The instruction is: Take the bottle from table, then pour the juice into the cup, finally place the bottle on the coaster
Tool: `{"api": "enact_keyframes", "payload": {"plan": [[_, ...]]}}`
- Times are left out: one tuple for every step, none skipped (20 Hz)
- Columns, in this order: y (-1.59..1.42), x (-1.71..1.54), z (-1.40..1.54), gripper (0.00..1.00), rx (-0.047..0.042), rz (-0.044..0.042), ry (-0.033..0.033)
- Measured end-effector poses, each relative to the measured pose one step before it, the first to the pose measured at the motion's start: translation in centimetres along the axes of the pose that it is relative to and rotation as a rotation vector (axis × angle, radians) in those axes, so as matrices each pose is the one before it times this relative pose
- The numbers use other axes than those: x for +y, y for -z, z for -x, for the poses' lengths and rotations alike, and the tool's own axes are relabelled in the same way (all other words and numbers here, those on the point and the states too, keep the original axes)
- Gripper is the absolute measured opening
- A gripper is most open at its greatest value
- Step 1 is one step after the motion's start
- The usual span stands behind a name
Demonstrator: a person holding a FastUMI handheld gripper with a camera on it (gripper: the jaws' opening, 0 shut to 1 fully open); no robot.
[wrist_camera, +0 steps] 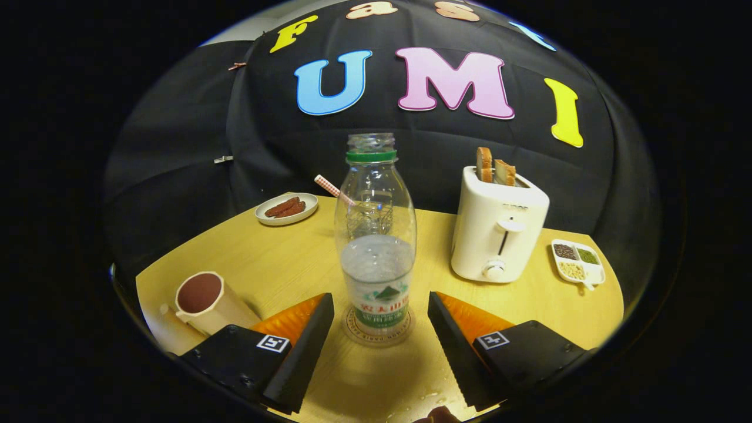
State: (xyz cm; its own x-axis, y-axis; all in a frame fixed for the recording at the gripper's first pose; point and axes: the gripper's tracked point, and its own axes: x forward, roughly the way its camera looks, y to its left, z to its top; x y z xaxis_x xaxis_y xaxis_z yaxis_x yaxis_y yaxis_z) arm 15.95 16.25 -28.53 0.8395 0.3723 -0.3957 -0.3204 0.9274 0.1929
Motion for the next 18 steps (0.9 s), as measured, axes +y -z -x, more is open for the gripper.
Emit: {"api": "enact_keyframes", "payload": {"plan": [[0.221, 0.011, 1.531, 0.99, 0.00486, -0.01741, 0.00657], [0.199, 0.031, 1.562, 0.99, 0.00331, -0.02121, 0.00258], [0.130, -0.070, 1.598, 0.99, 0.00312, -0.02048, 0.00774], [0.012, -0.123, 1.644, 0.99, -0.00130, -0.01642, 0.00697], [-0.066, -0.215, 1.407, 0.99, -0.00017, -0.00856, 0.00799], [-0.018, -0.342, 1.329, 0.99, -0.00195, -0.00131, 0.01333], [-0.238, -0.636, 1.195, 0.99, -0.00198, 0.00754, 0.01713], [-0.172, -0.692, 1.136, 0.99, -0.00120, 0.01055, 0.02031], [-0.375, -0.661, 0.999, 0.99, -0.00283, 0.01041, 0.01871], [-0.330, -0.652, 0.856, 0.99, -0.00681, 0.00975, 0.01696], [-0.373, -0.494, 0.979, 0.99, -0.00858, 0.00655, 0.01451], [-0.319, -0.274, 0.922, 0.99, -0.01165, 0.00195, 0.01076], [-0.350, -0.214, 0.874, 0.99, -0.00852, -0.00133, 0.00382], [-0.155, 0.003, 0.699, 0.99, -0.00522, -0.00068, 0.00069], [-0.227, -0.139, 0.696, 0.99, -0.00520, 0.00054, 0.00106], [-0.229, -0.078, 0.522, 0.99, -0.00627, 0.00364, -0.00511], [-0.100, -0.070, 0.409, 0.99, -0.00081, 0.00771, -0.00727], [0.032, -0.118, 0.337, 0.98, 0.00472, 0.01252, -0.00887]]}}
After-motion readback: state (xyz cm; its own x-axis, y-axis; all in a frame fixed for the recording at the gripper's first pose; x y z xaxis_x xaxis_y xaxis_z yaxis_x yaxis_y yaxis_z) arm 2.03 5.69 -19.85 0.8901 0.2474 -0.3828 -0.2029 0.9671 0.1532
